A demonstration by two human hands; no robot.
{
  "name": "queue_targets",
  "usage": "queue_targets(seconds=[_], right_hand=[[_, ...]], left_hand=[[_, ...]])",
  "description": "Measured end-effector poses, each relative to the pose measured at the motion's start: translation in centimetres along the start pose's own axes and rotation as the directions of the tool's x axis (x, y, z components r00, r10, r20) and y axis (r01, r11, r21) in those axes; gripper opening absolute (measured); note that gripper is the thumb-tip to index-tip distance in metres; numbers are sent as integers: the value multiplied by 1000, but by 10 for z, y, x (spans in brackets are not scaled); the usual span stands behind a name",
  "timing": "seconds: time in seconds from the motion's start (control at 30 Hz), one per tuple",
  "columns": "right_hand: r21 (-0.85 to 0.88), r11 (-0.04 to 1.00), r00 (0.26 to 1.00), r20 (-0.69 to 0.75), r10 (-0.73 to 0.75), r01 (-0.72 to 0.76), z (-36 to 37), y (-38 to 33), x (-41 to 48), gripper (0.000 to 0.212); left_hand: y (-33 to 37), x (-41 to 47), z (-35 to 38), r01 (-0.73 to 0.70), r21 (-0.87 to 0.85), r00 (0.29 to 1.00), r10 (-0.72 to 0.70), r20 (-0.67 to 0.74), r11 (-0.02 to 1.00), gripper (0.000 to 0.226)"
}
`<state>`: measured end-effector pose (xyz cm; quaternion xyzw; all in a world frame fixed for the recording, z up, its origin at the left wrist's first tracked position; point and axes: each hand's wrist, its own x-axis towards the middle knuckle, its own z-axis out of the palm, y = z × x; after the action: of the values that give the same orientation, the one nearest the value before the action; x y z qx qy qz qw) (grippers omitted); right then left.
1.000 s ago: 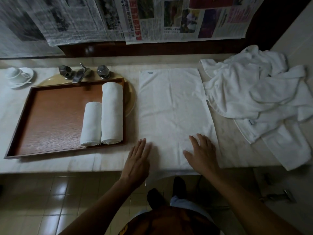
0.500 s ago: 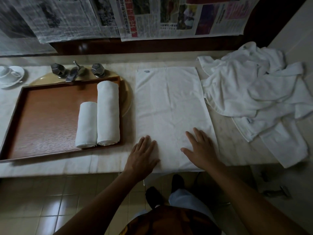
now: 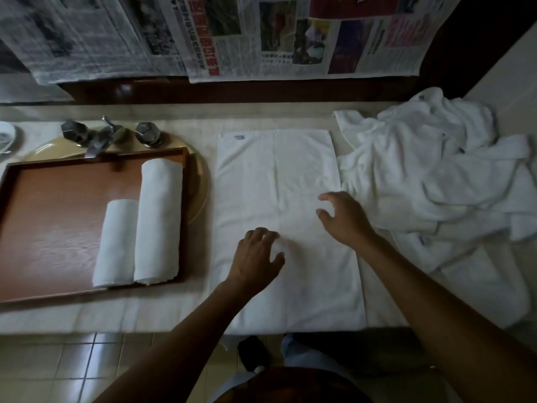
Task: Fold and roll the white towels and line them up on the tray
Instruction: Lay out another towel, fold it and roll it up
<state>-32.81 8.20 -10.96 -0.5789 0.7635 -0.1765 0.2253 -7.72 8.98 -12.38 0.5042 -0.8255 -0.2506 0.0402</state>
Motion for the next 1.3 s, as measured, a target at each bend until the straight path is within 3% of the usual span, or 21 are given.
queue_targets(seconds=[0.17,0.3,0.47,0.63,0.87,0.97,1.07,1.13,1.27,1.3], right_hand=[[62,998,997,-65,30,-26,-32,13,102,41],[-70,997,999,-37,30,-32,-41,28,179,39],[-186,982,999,-6,32,-33,-36,39,233,28],[-215,975,998,24,62,-56,-34,37,253,42],[-1,991,988,79,136,-136,-47,29,263,29],[132,981,989,12,145,-145,-63,27,263,20],[246,957,986,-25,165,-154,-79,26,260,6],[264,953,986,-25,163,-151,-88,26,258,9],[420,896,990,53,133,-143,-95,28,254,8],[477,865,988,87,130,-156,-95,25,253,8]], left_hand=[[55,47,19,16,-132,1000,-20,-24,991,44],[94,72,36,55,-205,997,-64,-36,977,47],[121,85,51,59,-119,998,-58,17,991,51],[131,93,63,87,-17,996,-87,29,996,51],[143,102,67,126,53,992,-128,20,991,60],[153,104,69,155,56,987,-157,31,986,58],[162,104,74,133,70,990,-136,29,989,42],[164,103,75,124,47,992,-125,19,991,22],[161,98,55,142,-251,990,-133,53,958,4],[159,96,47,151,-339,989,-141,52,929,8]])
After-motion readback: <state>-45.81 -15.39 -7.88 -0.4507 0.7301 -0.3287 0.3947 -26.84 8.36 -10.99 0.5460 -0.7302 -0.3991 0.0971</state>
